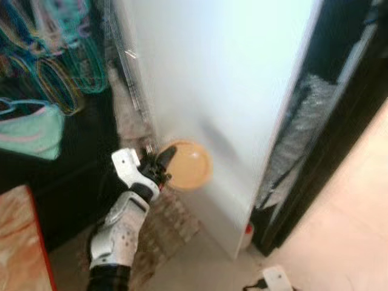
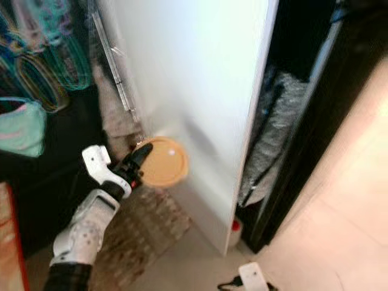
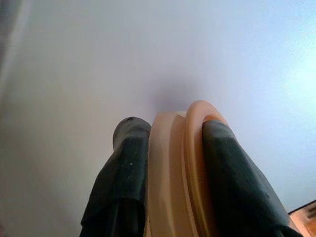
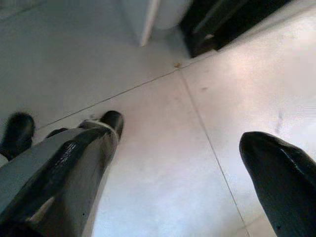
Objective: Restocking fridge
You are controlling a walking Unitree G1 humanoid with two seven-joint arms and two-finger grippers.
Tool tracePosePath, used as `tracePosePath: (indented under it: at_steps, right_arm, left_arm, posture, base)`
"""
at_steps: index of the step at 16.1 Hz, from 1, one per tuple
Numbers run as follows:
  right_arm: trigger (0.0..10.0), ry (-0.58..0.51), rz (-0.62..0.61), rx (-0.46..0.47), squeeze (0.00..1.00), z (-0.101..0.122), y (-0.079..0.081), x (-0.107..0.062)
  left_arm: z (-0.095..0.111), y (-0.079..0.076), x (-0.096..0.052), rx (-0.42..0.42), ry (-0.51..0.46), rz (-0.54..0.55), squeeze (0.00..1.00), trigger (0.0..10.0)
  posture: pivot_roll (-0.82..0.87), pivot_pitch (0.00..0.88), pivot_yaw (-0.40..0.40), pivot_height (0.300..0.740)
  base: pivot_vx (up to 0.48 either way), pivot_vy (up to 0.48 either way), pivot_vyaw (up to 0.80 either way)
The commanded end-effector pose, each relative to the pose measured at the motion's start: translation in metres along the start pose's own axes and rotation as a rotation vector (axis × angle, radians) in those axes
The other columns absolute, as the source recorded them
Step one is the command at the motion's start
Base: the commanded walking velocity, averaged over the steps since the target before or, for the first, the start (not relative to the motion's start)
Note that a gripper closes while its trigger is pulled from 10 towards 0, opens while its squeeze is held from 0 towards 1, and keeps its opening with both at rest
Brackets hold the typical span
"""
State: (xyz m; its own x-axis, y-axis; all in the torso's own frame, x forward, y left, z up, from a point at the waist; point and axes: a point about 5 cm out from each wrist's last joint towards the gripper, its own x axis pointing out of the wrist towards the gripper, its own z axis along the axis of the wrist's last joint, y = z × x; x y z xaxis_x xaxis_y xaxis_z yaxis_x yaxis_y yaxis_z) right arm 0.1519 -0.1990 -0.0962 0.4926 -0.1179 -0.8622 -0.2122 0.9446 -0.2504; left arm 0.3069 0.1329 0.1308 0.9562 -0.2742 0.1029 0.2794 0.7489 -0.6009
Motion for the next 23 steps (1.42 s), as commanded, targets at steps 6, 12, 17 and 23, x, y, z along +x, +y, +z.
tracePosePath:
  at_steps: [6, 12, 17, 23]
  right_arm:
    - [10.0, 0.014, 0.022, 0.019, 0.0, -0.005, 0.011, -0.001]
    - [10.0, 0.009, 0.006, 0.048, 0.0, -0.002, 0.012, -0.001]
    - [10.0, 0.004, -0.014, 0.096, 0.0, -0.001, 0.014, -0.001]
    - [10.0, 0.024, -0.02, 0.113, 0.0, -0.005, 0.015, -0.001]
  left_arm:
    - [-0.015, 0.068, -0.018, 0.059, 0.077, 0.353, 0.0, 10.0]
    - [-0.067, 0.139, -0.068, 0.09, 0.39, 0.746, 0.0, 10.0]
    - [-0.102, 0.147, -0.106, 0.076, 0.573, 0.822, 0.0, 10.0]
    - [-0.117, 0.145, -0.12, 0.13, 0.685, 0.779, 0.0, 10.0]
  posture:
    - [-0.03, 0.0, 0.125, 0.74]
    - [-0.04, 0.0, 0.131, 0.74]
    - [-0.08, 0.0, 0.145, 0.74]
    - [-0.08, 0.0, 0.148, 0.74]
  base:
    - [0.0, 0.0, -0.52]
    - [0.0, 0.0, 0.0]
    - [0.0, 0.0, 0.0]
    - [0.0, 0.0, -0.39]
